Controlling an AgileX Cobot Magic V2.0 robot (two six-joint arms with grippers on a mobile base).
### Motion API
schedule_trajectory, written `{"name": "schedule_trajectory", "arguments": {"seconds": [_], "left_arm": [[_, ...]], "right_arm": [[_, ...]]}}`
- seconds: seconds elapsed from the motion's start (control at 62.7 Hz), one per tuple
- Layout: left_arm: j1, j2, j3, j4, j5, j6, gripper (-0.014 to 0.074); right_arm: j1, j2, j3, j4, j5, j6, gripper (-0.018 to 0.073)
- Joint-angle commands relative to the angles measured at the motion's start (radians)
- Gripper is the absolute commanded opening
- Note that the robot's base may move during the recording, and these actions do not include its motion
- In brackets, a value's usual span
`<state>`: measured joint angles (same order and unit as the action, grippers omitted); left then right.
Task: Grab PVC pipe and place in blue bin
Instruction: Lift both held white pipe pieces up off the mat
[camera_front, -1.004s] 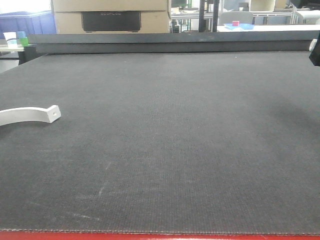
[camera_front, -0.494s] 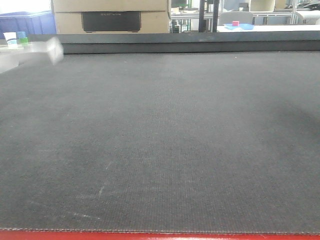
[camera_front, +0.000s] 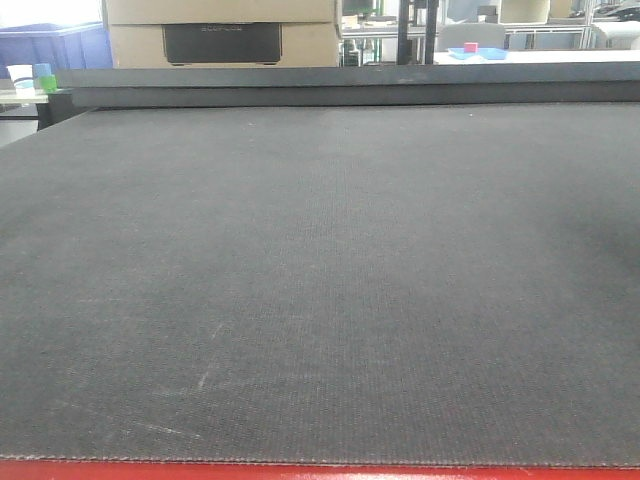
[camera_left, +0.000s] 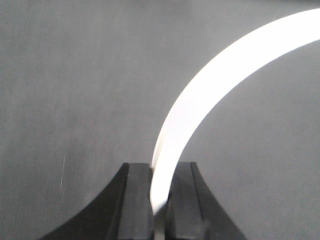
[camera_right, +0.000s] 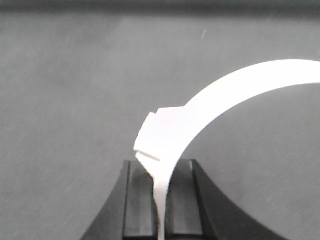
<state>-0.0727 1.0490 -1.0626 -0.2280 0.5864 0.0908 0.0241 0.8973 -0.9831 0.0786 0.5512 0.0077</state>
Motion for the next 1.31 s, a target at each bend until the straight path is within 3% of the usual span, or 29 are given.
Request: {"name": "schedule_trajectory", "arguments": {"seconds": [0.0, 0.191, 0.733, 1.291], "left_arm": [[-0.026, -0.070, 0.058, -0.014, -0.135, 0.013, -0.0111], [-0.034, -0.179, 0.193, -0.014, -0.297, 0.013, -0.0111], [-0.032, -0.256, 0.210, -0.014, -0.357, 0.013, -0.0111], [-0.032, -0.255, 0.210, -0.014, -0.357, 0.013, -0.0111]], "right_arm": [[0.000, -0.081, 0.070, -0.038, -0.102, -0.008, -0.0167], [0.000, -0.202, 0.192, -0.052, -0.112, -0.008, -0.0167], [0.000, -0.262, 0.195, -0.052, -0.267, -0.008, -0.0167], [0.000, -0.262, 0.195, -0.050, -0.267, -0.008, -0.0167]]}}
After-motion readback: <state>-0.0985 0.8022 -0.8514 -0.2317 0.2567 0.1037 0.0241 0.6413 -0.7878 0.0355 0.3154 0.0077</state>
